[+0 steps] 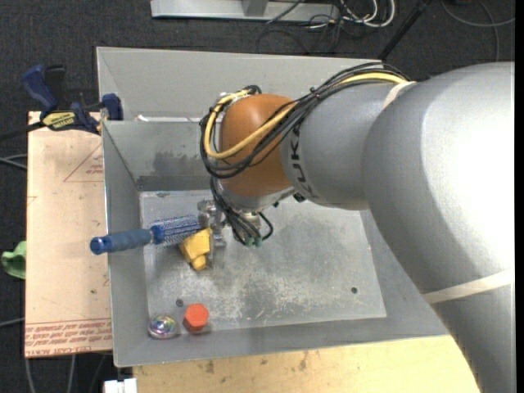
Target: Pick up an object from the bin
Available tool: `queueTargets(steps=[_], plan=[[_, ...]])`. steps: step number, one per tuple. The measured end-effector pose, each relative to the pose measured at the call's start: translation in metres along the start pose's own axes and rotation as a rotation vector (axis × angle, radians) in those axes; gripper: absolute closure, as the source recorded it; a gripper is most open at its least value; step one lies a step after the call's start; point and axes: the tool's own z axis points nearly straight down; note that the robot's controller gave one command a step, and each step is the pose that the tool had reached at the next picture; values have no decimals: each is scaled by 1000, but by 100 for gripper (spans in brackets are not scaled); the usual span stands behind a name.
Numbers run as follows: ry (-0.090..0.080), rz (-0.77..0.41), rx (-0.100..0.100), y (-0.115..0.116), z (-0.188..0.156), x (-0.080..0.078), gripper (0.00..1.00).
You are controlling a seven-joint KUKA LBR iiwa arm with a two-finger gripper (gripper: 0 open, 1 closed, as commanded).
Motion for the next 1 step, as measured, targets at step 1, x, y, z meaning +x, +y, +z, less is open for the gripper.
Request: queueTargets(steps=[1], plan=[[-5, -131, 1, -22, -189, -3, 100]])
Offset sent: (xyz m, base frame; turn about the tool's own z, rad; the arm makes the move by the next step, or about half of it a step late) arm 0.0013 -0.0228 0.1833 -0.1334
